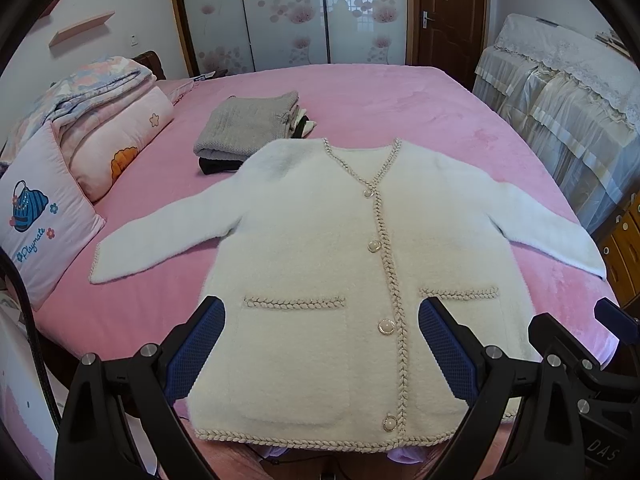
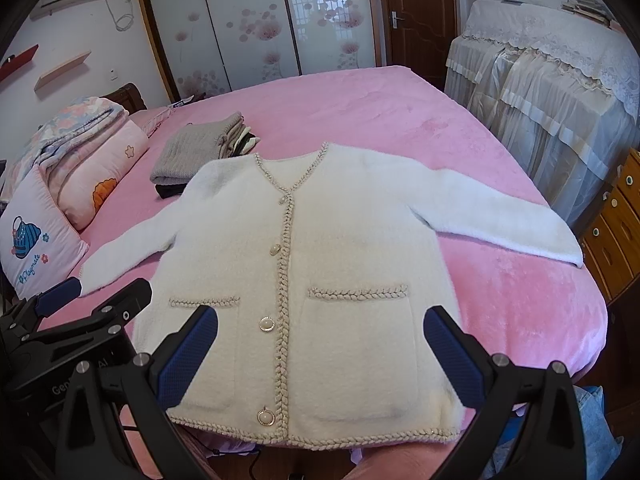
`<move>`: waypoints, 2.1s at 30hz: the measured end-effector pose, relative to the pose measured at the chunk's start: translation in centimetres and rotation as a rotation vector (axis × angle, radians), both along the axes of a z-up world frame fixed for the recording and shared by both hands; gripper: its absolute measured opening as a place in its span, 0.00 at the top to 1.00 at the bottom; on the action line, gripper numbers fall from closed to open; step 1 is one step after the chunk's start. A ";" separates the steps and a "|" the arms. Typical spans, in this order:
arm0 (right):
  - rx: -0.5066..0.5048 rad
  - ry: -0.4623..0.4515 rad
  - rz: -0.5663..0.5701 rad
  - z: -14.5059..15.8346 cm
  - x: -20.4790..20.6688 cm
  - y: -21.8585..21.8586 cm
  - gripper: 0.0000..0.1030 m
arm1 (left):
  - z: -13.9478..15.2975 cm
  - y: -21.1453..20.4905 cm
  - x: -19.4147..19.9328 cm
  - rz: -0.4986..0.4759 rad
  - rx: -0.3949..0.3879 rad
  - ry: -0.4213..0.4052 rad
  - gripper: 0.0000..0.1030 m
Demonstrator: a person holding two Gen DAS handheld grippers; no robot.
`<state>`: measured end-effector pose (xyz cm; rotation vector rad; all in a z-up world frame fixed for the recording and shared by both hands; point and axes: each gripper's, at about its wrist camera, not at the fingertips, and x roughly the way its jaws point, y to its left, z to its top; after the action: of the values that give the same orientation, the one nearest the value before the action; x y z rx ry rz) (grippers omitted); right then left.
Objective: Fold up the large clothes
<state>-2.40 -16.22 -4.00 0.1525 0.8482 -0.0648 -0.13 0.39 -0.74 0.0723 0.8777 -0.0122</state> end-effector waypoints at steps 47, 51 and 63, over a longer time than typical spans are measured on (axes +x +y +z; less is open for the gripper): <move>-0.024 -0.173 -0.100 5.9 -0.3 -7.6 0.00 | 6.0 -7.9 1.8 -0.216 -0.016 -0.176 0.06; -0.088 -0.237 -0.144 9.1 -0.3 -10.6 0.00 | 8.4 -11.0 2.7 -0.285 -0.023 -0.221 0.06; -0.257 -0.294 -0.332 12.9 1.0 -20.1 0.00 | 11.2 -20.4 6.9 -0.374 -0.101 -0.289 0.06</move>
<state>-1.39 -36.31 8.95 0.0576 0.5084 -0.4509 6.77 -19.96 10.45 0.1390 0.5636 -0.3868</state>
